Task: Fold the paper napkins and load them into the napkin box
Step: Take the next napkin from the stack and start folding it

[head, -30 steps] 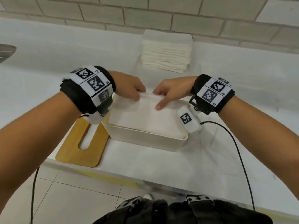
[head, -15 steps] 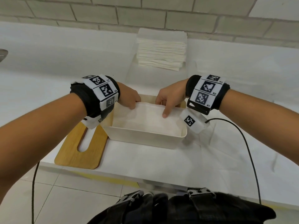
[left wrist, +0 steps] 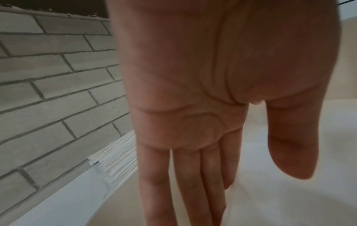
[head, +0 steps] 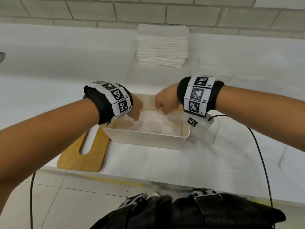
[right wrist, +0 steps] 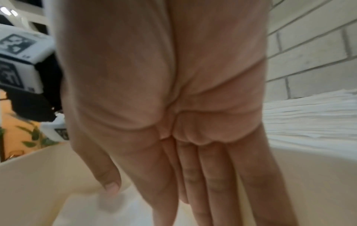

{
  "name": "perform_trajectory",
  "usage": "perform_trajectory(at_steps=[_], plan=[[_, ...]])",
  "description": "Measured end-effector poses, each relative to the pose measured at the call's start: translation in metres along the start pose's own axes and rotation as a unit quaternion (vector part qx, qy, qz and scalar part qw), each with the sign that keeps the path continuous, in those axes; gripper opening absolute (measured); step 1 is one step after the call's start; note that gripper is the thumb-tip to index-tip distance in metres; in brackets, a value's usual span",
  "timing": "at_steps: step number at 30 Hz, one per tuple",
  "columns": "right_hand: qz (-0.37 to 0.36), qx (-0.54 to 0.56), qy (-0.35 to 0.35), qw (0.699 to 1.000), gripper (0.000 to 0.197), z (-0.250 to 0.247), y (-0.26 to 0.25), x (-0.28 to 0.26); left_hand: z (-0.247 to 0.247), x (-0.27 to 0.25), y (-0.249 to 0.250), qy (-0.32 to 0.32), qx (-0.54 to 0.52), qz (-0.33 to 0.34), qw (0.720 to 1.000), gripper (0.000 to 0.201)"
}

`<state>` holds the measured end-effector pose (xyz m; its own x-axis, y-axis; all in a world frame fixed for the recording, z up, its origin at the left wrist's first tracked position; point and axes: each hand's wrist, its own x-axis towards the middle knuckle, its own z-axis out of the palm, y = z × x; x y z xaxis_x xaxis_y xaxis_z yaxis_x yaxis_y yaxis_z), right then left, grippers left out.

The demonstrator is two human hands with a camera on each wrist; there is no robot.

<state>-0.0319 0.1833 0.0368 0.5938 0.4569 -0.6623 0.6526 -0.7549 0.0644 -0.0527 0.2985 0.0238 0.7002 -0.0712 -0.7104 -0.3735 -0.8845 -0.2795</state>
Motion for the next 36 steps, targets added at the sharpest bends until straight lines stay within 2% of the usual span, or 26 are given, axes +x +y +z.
perform_trajectory(at_steps=[2,4,5,7,10,14,18,23,26,29,31,33,36], plan=[[-0.004,-0.034,0.003,0.999,0.042,0.001,-0.005,0.0,0.001,-0.001,0.0,-0.004,0.012,-0.002,1.0,0.03],[-0.011,-0.032,-0.004,0.999,0.04,0.0,-0.007,0.0,0.001,-0.001,-0.001,-0.009,0.021,-0.011,1.0,0.039],[-0.012,-0.026,-0.008,1.0,0.039,-0.001,-0.008,-0.001,0.001,-0.002,-0.001,-0.009,0.024,-0.016,1.0,0.036],[-0.008,-0.004,-0.011,1.0,0.038,-0.003,-0.004,-0.001,-0.001,-0.004,0.0,0.009,0.03,-0.031,0.999,0.033],[0.001,0.084,-0.015,0.996,0.032,-0.003,0.004,0.0,-0.005,-0.009,0.001,0.051,0.034,-0.043,0.997,0.037],[-0.027,0.176,-0.002,0.984,0.023,-0.006,0.018,-0.006,-0.01,-0.011,0.005,0.058,0.03,-0.004,0.998,0.04],[-0.055,0.293,0.074,0.952,0.016,-0.016,0.045,-0.033,-0.029,-0.016,0.014,0.093,0.013,0.077,0.993,0.047],[-0.027,0.368,0.147,0.918,0.018,-0.004,0.082,-0.056,-0.061,-0.027,0.025,0.134,-0.049,0.13,0.981,0.042],[-0.005,0.422,0.183,0.888,0.018,0.012,0.105,-0.066,-0.088,-0.038,0.031,0.187,-0.207,0.182,0.943,0.033],[0.018,0.474,0.203,0.857,0.019,0.032,0.132,-0.078,-0.115,-0.046,0.046,0.255,-0.352,0.229,0.871,0.026],[0.029,0.5,0.204,0.841,0.019,0.049,0.152,-0.085,-0.129,-0.048,0.06,0.277,-0.415,0.246,0.831,0.023],[0.032,0.518,0.195,0.832,0.022,0.067,0.171,-0.092,-0.139,-0.047,0.076,0.274,-0.444,0.251,0.816,0.022],[0.035,0.534,0.175,0.827,0.025,0.093,0.199,-0.102,-0.152,-0.043,0.101,0.267,-0.454,0.246,0.813,0.023]])
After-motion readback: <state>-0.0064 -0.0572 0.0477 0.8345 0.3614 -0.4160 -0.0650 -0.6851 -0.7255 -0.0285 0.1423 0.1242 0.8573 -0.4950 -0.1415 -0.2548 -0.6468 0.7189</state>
